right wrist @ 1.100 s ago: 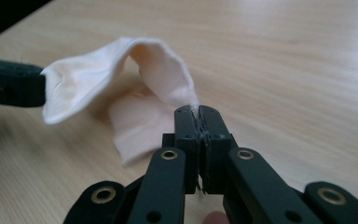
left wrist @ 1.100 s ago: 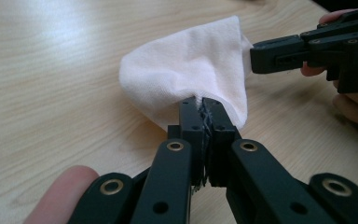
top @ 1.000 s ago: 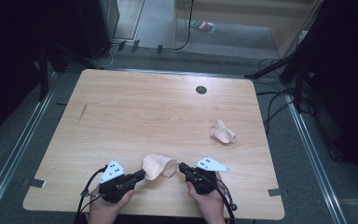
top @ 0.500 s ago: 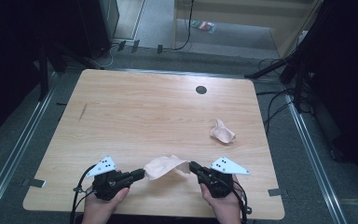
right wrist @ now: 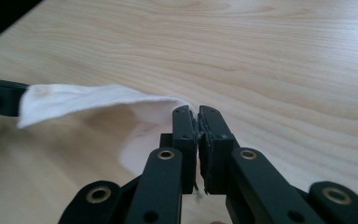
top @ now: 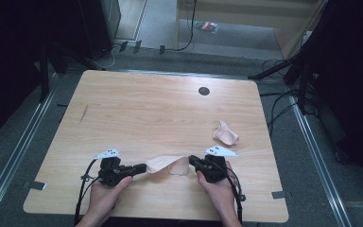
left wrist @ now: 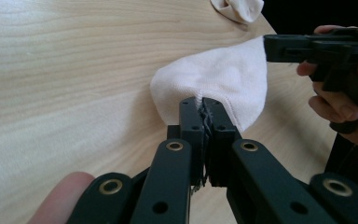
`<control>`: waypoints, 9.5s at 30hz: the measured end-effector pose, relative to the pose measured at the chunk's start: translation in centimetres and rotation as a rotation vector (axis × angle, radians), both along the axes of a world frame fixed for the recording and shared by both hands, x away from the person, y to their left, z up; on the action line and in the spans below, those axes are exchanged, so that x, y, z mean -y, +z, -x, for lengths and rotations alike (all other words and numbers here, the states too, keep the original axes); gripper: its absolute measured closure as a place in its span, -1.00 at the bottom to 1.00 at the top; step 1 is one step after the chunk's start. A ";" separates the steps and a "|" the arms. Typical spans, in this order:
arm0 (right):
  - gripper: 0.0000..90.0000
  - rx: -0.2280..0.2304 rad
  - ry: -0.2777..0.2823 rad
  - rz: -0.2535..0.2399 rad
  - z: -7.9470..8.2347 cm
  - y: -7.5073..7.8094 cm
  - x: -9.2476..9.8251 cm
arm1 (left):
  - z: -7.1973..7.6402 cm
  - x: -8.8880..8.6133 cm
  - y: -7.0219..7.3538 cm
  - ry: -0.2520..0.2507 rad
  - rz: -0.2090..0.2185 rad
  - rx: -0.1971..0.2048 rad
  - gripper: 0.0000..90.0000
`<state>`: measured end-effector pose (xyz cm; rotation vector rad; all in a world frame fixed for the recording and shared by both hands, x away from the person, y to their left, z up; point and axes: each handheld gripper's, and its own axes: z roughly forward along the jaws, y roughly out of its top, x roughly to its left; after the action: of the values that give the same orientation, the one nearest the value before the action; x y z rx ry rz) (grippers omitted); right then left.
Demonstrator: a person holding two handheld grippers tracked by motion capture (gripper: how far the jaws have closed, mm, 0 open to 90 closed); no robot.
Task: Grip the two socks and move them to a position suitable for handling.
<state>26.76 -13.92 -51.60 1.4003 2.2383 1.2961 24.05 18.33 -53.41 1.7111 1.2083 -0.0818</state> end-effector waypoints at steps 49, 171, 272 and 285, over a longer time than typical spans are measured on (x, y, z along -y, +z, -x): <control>1.00 0.161 0.126 0.073 2.9 0.6 -1.0 | 0.5 -1.2 1.0 0.077 0.039 0.057 0.98; 0.66 0.038 -0.047 0.240 5.7 -2.9 -2.0 | -6.1 3.9 -0.4 0.061 -0.333 0.121 0.97; 0.90 0.215 -0.174 0.146 -4.2 3.8 2.7 | 0.0 -2.9 -0.3 0.245 -0.159 0.137 -0.19; 0.90 0.167 -0.061 0.036 -2.0 3.9 -2.9 | -1.4 -0.7 0.6 0.221 -0.151 0.175 -0.18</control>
<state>28.72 -11.03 -47.72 1.2870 2.0833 1.2947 25.47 18.99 -52.83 1.6625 1.2893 0.2935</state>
